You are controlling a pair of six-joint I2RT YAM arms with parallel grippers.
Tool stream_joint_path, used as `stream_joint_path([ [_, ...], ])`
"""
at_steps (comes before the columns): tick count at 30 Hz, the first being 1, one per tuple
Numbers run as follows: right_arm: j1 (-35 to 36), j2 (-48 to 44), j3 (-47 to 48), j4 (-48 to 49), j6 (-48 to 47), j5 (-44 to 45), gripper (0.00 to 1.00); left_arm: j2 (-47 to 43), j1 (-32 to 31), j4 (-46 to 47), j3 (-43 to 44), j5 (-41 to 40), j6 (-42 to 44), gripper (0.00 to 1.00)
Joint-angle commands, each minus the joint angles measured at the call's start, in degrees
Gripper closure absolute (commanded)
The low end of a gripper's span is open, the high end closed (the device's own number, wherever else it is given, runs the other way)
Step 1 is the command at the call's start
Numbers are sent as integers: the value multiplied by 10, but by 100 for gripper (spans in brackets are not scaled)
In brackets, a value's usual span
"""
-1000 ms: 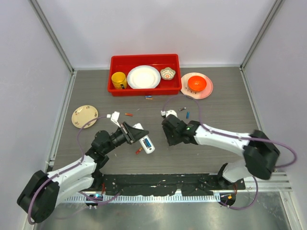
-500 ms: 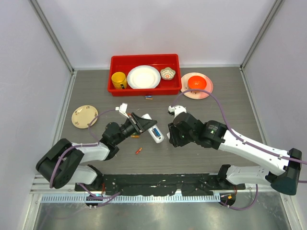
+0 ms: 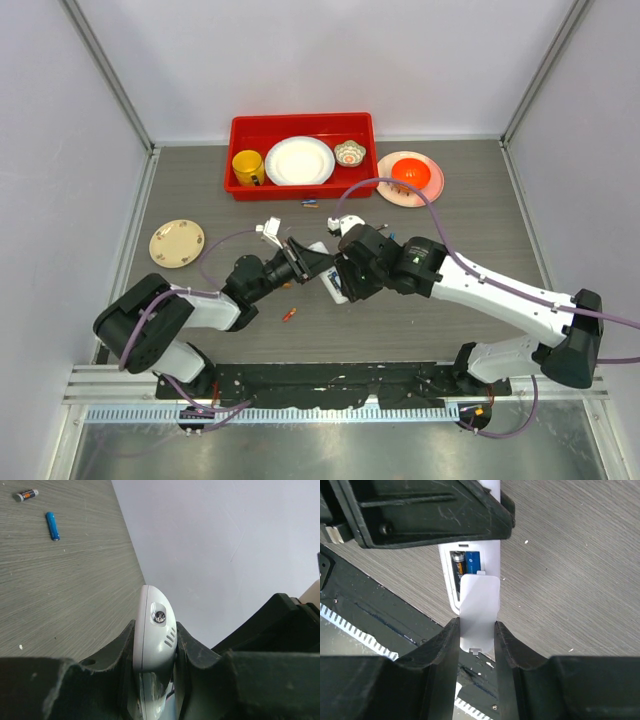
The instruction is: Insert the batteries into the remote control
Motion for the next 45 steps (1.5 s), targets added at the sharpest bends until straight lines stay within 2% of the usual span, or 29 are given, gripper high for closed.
stream_joint_path([
  [1, 3, 14, 41, -5, -21, -3, 99, 9, -2, 54, 25, 17, -11, 100],
  [14, 3, 57, 60, 8, -33, 10, 99, 20, -1, 69, 21, 32, -21, 100],
  [45, 3, 82, 72, -7, -49, 46, 99, 24, -11, 74, 24, 43, -22, 100],
])
